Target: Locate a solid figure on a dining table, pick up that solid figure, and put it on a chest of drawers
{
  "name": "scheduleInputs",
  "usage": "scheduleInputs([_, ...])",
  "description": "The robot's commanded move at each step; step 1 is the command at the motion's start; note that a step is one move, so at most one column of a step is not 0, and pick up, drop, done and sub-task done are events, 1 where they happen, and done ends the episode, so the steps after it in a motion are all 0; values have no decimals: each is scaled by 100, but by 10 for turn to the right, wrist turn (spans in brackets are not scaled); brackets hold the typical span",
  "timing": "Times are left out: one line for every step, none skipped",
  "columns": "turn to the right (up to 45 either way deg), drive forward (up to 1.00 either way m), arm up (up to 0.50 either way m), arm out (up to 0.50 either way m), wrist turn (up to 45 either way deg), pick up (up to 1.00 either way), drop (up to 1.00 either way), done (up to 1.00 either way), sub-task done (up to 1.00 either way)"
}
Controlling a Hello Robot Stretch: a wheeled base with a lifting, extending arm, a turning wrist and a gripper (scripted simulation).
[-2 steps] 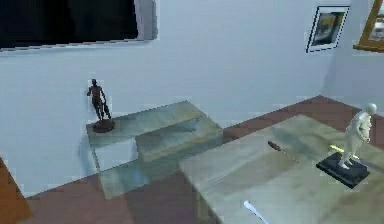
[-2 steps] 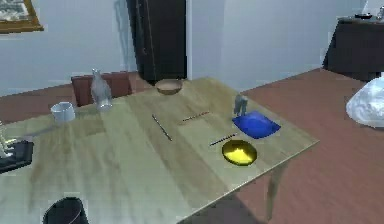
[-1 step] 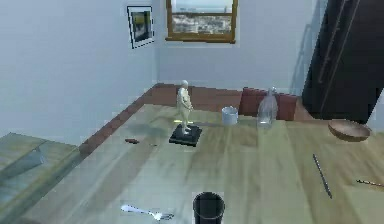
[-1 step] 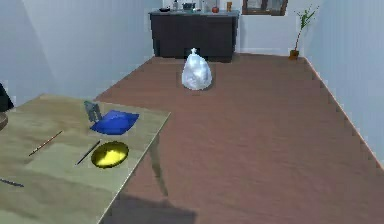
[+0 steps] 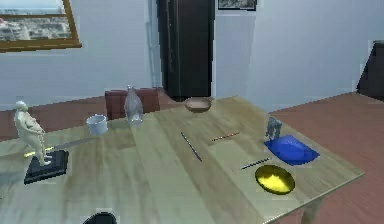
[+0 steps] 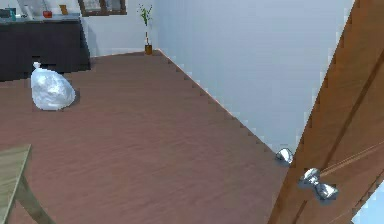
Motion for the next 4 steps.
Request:
scheduleInputs([0, 10, 0, 0, 0, 0, 0, 0, 0])
scheduleInputs([-450, 0, 0, 0, 0, 0, 0, 0, 0])
scheduleInputs([-450, 0, 0, 0, 0, 0, 0, 0, 0])
scheduleInputs([-420, 0, 0, 0, 0, 0, 0, 0, 0])
